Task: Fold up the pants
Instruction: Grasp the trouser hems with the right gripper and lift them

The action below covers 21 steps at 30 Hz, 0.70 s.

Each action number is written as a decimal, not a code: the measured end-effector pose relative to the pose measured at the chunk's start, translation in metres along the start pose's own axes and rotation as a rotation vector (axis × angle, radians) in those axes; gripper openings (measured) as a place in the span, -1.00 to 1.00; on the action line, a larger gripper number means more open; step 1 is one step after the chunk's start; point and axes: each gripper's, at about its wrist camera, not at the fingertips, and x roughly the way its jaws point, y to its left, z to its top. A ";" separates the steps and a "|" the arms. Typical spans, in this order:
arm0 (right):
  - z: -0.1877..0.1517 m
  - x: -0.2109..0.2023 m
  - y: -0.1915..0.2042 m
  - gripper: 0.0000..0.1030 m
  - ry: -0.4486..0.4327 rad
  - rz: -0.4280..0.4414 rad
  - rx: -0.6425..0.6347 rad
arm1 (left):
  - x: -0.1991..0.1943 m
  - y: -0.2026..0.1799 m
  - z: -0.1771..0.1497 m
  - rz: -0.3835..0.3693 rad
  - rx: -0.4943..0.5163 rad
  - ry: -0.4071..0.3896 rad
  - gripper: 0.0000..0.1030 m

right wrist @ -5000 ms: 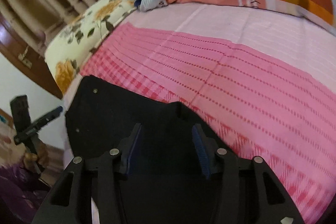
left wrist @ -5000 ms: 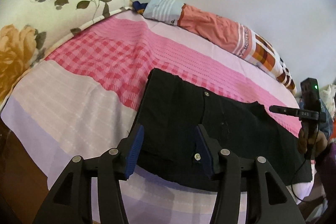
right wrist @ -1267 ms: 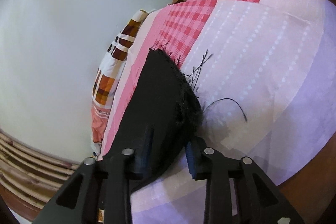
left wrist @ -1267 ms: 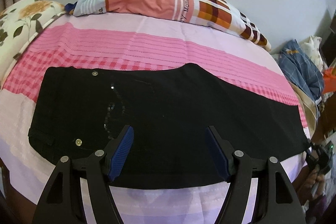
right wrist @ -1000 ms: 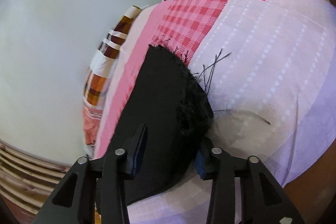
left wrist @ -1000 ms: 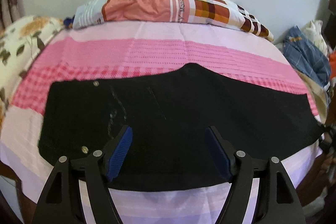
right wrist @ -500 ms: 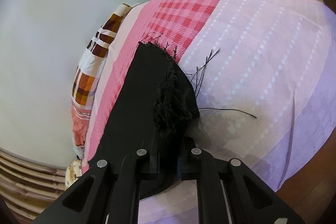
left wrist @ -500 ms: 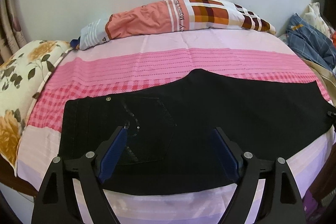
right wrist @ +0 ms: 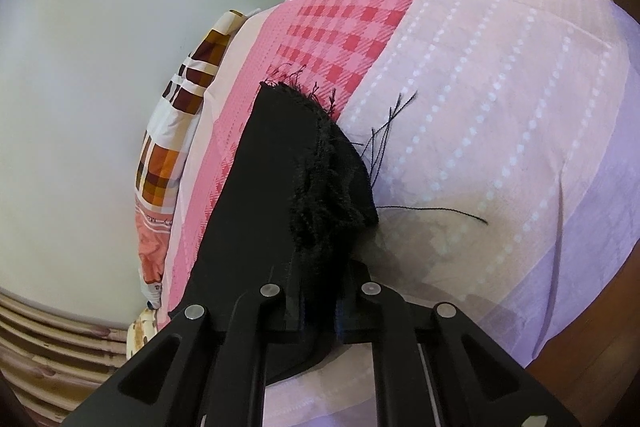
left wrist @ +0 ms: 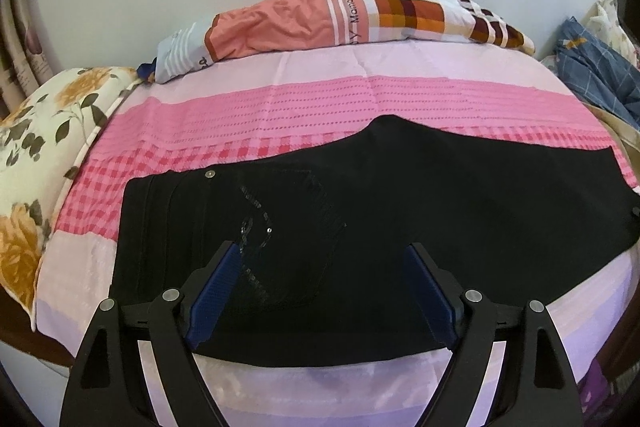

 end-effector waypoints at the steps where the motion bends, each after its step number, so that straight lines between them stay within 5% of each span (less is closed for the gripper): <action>1: 0.000 -0.001 0.000 -0.82 -0.001 0.005 0.006 | 0.001 0.001 0.000 0.004 0.001 0.004 0.63; 6: 0.000 -0.004 0.010 -0.82 0.002 0.048 0.029 | 0.001 0.013 -0.001 0.027 -0.018 0.005 0.63; 12: -0.012 0.001 0.069 -0.82 0.042 0.128 -0.068 | 0.004 0.042 -0.003 0.060 -0.076 0.033 0.65; 21: -0.080 0.064 0.168 -0.82 0.265 0.269 -0.199 | 0.004 0.069 -0.008 0.058 -0.161 0.048 0.65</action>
